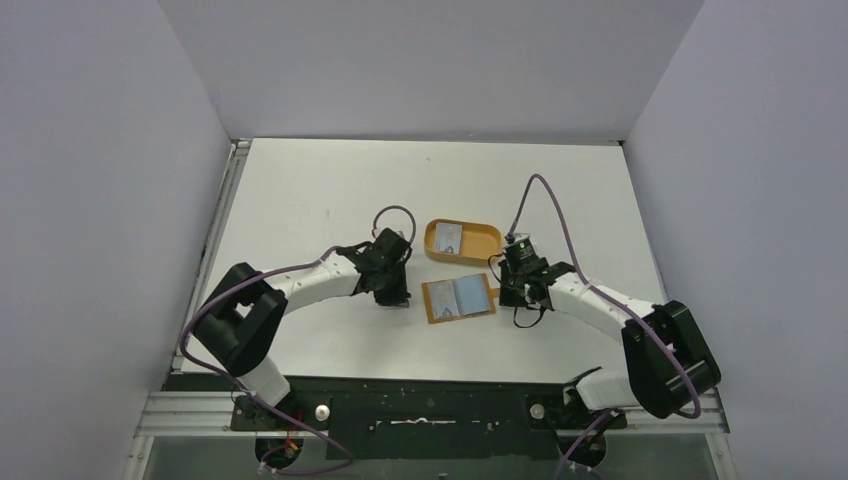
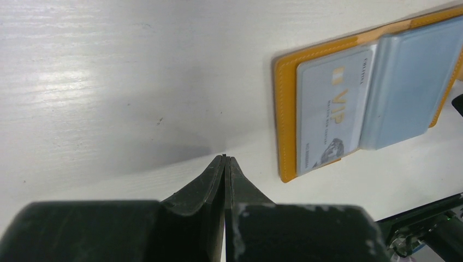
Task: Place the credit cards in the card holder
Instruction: Adjust the card holder at the center of the board.
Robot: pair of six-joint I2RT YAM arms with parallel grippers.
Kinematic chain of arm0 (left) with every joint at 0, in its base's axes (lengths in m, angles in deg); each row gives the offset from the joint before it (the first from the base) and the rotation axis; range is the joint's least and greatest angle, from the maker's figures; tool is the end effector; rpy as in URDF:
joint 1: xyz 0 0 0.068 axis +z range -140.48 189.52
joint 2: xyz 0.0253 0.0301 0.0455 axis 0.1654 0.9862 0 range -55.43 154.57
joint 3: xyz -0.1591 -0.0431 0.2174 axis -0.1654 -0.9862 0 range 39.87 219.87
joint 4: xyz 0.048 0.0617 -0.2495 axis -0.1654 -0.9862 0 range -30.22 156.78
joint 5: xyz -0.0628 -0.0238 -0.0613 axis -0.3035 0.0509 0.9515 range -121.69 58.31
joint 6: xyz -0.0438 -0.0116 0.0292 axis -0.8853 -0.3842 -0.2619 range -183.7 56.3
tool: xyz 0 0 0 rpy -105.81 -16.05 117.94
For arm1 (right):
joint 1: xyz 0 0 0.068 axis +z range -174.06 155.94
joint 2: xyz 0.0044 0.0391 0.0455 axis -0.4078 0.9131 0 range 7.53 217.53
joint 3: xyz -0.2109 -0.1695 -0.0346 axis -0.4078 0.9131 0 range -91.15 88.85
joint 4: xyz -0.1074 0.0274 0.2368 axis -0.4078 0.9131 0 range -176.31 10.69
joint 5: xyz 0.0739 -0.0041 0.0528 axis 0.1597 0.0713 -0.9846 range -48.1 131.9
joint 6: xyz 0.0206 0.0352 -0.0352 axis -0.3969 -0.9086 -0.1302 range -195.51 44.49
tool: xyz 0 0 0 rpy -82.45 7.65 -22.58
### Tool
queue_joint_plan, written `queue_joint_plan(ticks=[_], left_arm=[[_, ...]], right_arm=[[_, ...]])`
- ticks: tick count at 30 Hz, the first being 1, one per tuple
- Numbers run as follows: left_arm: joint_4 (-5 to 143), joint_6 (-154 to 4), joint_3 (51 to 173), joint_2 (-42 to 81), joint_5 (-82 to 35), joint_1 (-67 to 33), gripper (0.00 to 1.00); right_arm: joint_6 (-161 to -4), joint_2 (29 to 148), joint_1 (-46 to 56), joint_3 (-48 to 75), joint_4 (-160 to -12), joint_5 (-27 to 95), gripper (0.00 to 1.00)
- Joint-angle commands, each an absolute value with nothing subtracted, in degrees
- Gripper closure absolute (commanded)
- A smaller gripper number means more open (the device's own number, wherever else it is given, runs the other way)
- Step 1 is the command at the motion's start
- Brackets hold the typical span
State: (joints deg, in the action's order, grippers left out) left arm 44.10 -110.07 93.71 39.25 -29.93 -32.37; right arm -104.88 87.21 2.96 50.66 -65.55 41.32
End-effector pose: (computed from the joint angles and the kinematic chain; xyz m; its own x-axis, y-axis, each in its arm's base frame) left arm 0.2338 -0.2112 0.1637 -0.9502 -0.1194 -0.2879 -0.0145 0.9396 -0.3418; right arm 0.2198 0.1126 0.1589 -0.9118 0.0853 -0.4016 -0.0131 0.9717 0.2360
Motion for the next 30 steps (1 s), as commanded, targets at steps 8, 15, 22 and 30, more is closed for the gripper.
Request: queue_joint_plan(ticks=[8,15,22,30], left_arm=[[44.09,-110.6,92.54,33.65,-31.25,-31.83,1.0],[42.09,-110.37,91.33,26.72,-33.83,-31.32,1.0],[43.92,-111.15,86.88,19.43,-35.55,-30.87,1.0],[44.9,-111.61,82.32,13.31,-36.22,-30.51,0.93]], right_arm=[[-109.3,74.78,3.58,53.15,-62.43,39.43,0.77],[-107.8,72.56,2.35,40.91,-59.17,38.35,0.36],[-112.08,85.74,-1.0,33.51,-71.61,29.8,0.26],[-116.65,100.41,-1.6,29.32,-83.67,33.02,0.19]])
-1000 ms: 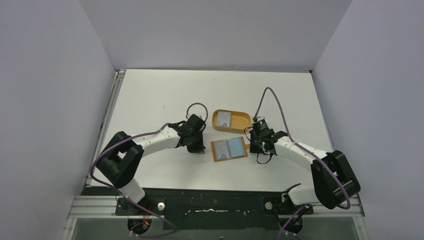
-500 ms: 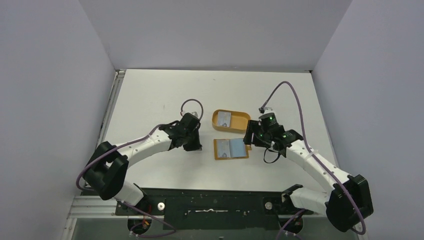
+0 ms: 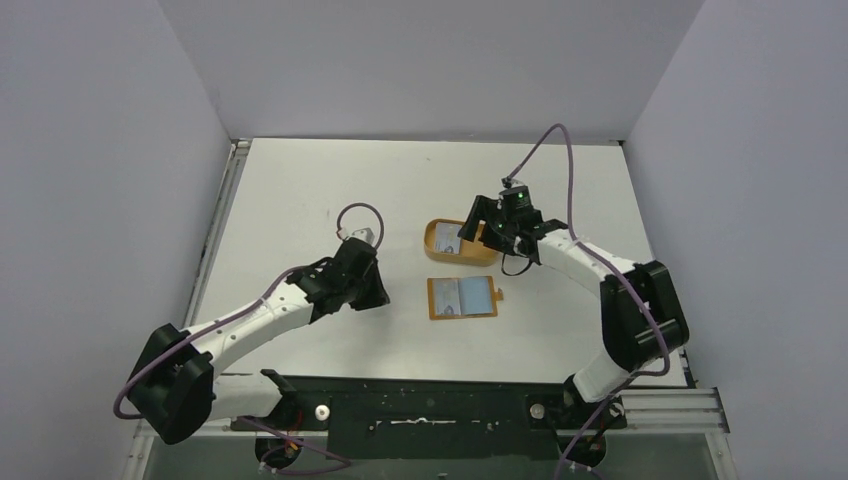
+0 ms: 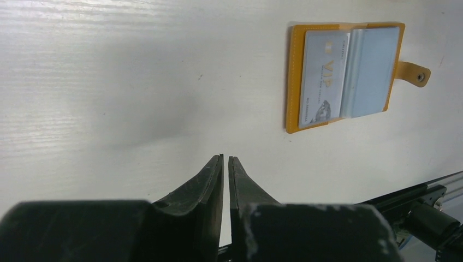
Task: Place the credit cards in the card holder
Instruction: Adjust the card holder at the center of the board, then pick up the credit card from the storage box.
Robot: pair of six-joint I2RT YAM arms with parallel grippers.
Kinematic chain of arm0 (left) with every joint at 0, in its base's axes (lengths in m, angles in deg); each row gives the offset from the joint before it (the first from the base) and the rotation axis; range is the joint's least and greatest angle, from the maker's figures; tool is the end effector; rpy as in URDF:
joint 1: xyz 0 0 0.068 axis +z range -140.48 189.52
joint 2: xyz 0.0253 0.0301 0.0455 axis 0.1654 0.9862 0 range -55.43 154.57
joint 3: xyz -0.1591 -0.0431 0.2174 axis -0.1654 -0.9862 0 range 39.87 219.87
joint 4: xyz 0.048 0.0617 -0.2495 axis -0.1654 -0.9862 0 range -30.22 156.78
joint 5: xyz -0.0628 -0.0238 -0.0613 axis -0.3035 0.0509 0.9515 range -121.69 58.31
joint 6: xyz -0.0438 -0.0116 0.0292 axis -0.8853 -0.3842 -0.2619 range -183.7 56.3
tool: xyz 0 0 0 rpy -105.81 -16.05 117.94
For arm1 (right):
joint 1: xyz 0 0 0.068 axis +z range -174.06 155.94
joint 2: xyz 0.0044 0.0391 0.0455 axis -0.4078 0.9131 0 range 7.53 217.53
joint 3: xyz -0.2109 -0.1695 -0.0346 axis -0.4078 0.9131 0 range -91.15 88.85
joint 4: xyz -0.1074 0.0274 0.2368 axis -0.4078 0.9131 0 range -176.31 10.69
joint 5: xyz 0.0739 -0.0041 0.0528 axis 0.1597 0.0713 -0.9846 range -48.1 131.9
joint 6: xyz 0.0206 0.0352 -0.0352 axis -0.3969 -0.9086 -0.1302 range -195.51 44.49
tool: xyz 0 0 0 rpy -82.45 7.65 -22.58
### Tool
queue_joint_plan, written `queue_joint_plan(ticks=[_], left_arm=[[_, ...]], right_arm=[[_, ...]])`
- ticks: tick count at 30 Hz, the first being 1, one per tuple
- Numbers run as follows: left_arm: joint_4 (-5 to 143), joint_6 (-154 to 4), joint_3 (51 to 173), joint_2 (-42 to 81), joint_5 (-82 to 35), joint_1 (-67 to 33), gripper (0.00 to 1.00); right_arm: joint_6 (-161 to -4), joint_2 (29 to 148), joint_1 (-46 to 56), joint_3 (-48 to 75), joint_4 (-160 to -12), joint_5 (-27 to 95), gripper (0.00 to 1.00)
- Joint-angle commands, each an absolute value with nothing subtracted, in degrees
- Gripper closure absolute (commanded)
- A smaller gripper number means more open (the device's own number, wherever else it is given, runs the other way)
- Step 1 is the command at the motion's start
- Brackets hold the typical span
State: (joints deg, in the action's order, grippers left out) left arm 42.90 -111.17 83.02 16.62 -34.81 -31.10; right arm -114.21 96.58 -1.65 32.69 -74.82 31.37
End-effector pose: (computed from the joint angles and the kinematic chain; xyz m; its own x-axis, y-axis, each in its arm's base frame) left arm 0.1898 -0.1603 0.2115 -0.8692 -0.2238 -0.4410 -0.0226 0.9088 -0.4165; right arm 0.3043 0.1326 0.2186 -0.8144 0.3289 -0.4781 0.0173 0.8373 0.5465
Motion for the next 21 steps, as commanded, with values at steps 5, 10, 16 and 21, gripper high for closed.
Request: queue_joint_plan(ticks=[5,10,16,21], left_arm=[[45.06,-111.89,80.47,10.84,-36.18,-30.08,0.93],[45.2,-112.09,79.72,10.41,-36.11,-29.85,0.94],[46.51,-112.44,78.94,10.87,-35.35,-29.74,0.94],[46.91,-112.48,79.07,11.5,-34.88,-29.72,0.95]], right_arm=[[-116.93,106.1,-1.36,27.73,-88.94,32.64,0.23],[-115.66,109.31,-0.71,25.6,-88.11,32.93,0.28],[-114.79,111.87,-0.43,24.51,-87.34,31.3,0.32],[-113.82,114.16,0.81,22.57,-85.09,29.8,0.34]])
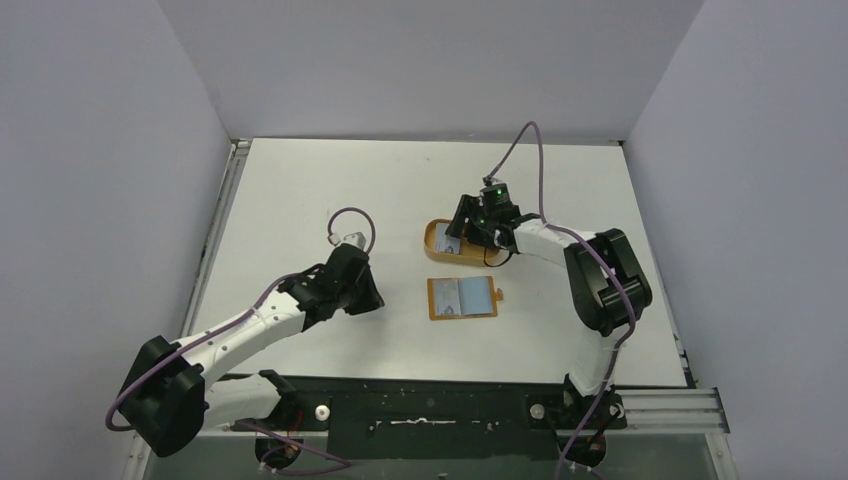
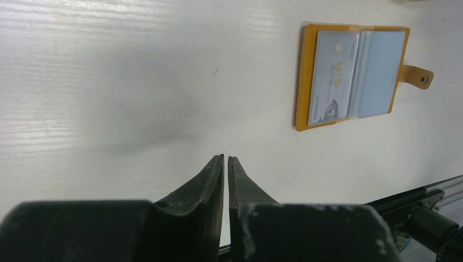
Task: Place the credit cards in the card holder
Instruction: Pick up the credit card from the storage box.
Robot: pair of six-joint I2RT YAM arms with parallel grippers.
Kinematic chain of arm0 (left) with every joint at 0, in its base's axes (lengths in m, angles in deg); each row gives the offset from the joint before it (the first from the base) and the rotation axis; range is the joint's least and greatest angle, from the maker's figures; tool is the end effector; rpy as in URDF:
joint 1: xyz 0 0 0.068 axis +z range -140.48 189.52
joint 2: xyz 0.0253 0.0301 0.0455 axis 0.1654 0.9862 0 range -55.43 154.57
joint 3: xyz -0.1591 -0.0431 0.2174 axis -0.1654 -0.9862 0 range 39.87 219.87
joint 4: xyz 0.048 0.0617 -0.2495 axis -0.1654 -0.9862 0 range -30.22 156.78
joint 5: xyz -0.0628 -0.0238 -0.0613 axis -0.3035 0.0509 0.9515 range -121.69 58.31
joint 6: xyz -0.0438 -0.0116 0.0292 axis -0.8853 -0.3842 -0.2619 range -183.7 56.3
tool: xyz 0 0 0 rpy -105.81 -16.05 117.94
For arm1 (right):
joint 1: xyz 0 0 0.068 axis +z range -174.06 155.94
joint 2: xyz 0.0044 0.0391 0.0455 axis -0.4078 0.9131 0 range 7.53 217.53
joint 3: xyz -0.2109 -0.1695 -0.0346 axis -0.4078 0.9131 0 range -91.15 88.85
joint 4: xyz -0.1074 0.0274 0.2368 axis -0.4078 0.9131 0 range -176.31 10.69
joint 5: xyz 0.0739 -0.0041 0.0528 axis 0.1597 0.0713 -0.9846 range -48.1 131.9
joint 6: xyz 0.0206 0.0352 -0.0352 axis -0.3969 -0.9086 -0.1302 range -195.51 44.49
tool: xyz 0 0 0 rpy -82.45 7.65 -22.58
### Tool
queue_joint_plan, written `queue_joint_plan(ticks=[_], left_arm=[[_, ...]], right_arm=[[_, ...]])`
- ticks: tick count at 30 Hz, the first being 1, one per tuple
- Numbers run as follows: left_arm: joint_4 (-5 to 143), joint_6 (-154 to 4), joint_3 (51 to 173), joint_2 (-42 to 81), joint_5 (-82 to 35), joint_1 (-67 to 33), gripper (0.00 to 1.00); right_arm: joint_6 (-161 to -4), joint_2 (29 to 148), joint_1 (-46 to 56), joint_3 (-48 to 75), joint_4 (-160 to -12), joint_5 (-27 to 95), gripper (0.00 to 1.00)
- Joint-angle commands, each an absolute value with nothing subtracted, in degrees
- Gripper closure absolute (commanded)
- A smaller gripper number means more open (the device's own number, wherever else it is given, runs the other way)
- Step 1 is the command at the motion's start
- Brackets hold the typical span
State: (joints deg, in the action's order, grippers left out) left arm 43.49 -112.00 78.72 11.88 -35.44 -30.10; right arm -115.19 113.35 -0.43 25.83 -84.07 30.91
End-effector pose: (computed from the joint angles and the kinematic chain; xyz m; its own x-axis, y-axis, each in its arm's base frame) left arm 0.1786 -0.1449 0.2070 -0.8542 -0.2599 -0.4503 -0.0489 0.9024 -0.4282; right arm 0.3541 0.1624 0.1680 -0.8289 0.3214 -0.4579 0.0159 0.8318 0.5549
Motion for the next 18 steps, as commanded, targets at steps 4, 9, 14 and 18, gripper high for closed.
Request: queue_joint_plan(ticks=[4,9,14,18], left_arm=[[46.9,-112.53,78.82,11.34,-34.77,-29.77,0.95],[46.83,-112.66,78.53,11.02,-34.81,-29.75,0.95],[46.91,-112.79,78.41,11.28,-34.84,-29.73,0.95],[47.12,-112.84,78.39,11.65,-34.78,-29.77,0.95]], right_arm=[[-114.25,115.03,1.04,22.79,-85.11,29.86,0.38],[-114.82,114.91,0.95,23.78,-85.65,30.06,0.47],[-115.57,113.97,0.4,25.64,-85.87,30.3,0.52],[-115.97,113.09,-0.11,27.2,-87.74,30.12,0.53]])
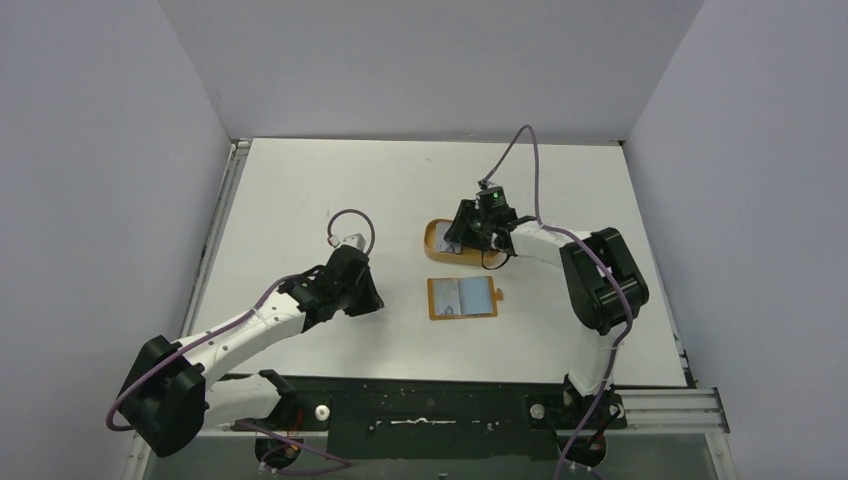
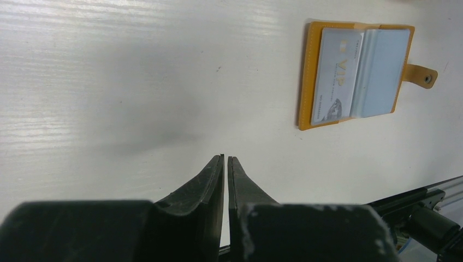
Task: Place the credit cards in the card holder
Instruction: Pick up the credit card from the storage box.
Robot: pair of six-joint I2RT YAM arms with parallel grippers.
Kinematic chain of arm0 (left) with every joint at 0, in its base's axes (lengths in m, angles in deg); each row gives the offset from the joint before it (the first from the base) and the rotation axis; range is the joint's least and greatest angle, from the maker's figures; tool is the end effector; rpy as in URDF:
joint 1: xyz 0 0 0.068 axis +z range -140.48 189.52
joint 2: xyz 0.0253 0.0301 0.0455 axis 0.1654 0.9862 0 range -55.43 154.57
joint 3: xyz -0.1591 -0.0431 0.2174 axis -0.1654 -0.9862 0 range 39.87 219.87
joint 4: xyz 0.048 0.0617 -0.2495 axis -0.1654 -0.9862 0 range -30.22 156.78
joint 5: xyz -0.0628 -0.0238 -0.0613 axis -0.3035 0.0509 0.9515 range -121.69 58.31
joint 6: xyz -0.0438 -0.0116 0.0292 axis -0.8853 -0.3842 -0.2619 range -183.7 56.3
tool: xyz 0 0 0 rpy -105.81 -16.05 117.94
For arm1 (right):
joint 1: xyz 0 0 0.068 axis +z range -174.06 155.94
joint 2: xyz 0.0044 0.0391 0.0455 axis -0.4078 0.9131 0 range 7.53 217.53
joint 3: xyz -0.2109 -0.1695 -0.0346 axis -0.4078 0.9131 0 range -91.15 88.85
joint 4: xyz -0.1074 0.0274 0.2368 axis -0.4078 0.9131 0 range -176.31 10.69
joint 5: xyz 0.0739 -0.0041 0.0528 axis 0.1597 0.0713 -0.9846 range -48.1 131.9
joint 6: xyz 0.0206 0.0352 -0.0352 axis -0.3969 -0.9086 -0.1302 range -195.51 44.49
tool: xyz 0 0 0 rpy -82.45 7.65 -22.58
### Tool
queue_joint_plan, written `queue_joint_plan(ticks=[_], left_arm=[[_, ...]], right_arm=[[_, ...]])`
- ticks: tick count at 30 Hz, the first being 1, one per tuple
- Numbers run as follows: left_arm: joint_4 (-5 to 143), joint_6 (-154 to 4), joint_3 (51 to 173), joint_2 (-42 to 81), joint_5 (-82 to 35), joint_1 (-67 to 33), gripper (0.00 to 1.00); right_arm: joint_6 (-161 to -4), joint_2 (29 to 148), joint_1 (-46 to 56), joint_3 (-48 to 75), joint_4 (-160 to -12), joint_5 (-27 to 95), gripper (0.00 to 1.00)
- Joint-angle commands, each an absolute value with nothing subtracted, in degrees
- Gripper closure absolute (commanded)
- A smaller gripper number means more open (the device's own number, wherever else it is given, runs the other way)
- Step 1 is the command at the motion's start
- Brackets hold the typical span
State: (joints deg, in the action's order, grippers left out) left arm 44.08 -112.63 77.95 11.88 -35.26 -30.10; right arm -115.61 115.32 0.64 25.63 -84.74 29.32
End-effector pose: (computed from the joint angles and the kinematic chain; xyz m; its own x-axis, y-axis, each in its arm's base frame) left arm 0.1777 -0.1442 0.2036 -0.8559 -0.2681 -0.4422 -0.0582 0.8996 -0.4328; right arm 0.3534 0.1712 0.1573 -0.8520 0.2999 -0.4291 0.0049 0.8242 0.5663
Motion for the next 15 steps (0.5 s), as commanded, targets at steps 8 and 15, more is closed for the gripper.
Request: queue_joint_plan(ticks=[8,15], left_arm=[[47.44,-113.01,78.67,12.42,-34.73,-29.8,0.96],[47.6,-113.09,78.8,12.64,-34.59,-29.83,0.96]], right_arm=[[-116.27,111.21,-1.07,29.47,-88.68,29.88,0.54],[-116.61,110.51,-1.37,30.28,-90.33,28.27,0.5]])
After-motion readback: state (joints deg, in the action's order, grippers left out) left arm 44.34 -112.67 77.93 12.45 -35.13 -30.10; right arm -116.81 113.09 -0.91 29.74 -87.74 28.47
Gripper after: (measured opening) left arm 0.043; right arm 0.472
